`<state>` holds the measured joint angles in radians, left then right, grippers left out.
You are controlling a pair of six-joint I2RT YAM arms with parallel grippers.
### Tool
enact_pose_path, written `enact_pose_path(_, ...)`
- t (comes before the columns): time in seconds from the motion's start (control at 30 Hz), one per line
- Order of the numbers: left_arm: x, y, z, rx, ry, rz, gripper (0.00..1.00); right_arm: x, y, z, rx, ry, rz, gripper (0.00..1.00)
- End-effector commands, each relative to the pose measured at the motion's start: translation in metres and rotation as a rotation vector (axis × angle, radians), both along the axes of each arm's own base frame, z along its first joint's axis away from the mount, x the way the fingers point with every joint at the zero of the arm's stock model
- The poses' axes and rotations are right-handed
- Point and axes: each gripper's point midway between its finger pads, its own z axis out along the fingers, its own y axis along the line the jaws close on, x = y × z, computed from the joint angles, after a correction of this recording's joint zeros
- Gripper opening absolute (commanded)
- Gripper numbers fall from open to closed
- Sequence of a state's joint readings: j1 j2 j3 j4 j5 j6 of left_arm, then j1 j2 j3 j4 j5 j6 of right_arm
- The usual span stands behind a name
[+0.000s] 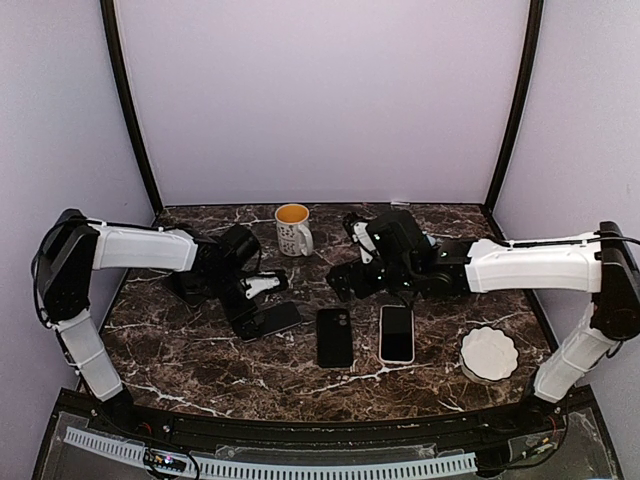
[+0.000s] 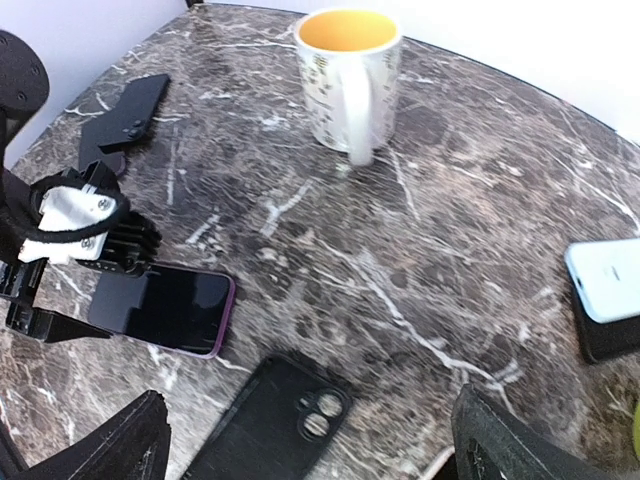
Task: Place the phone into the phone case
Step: Rotate the phone at the center of the board, then pick up the phone from the center of the board.
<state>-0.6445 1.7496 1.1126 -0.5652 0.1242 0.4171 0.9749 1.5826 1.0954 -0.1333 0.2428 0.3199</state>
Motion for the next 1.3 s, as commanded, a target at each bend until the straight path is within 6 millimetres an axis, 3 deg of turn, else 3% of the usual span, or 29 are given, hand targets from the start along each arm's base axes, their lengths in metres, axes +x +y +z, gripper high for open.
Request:
enact_pose_path(0.0, 0.003, -0.002, -0.009, 0.039, 0.023, -0.094, 0.99, -0.006, -0.021, 0.002, -0.004, 0.009, -0.021, 0.98)
enact_pose_path(0.1, 0.006, -0.005, -0.015, 0.055, 0.049, -0.079, 0.99, -0.011, -0.024, 0.002, 0.01, 0.015, -0.01, 0.98)
enact_pose_path(0.27, -0.007, -0.006, -0.027, 0.058, 0.149, -0.074, 0.99, -0.014, -0.031, 0.0, 0.012, 0.013, -0.023, 0.98)
enact_pose_path(0.53, -0.021, -0.016, -0.026, 0.057, 0.22, -0.064, 0.95, -0.013, -0.033, 0.001, 0.003, 0.005, -0.026, 0.99)
enact_pose_path(0.67, -0.025, -0.011, -0.044, 0.148, 0.245, -0.007, 0.92, -0.012, -0.033, 0.001, 0.004, 0.007, -0.034, 0.98)
enact_pose_path(0.87, -0.036, 0.014, -0.068, 0.279, 0.237, 0.063, 0.81, -0.011, -0.038, 0.003, -0.009, -0.008, -0.046, 0.99)
enact_pose_path(1.07, -0.046, 0.007, -0.07, 0.304, 0.208, 0.051, 0.65, -0.01, -0.039, 0.007, -0.011, -0.016, -0.051, 0.98)
enact_pose_path(1.27, -0.04, -0.001, -0.061, 0.261, 0.167, 0.061, 0.49, -0.011, -0.042, 0.007, -0.014, -0.017, -0.056, 0.99)
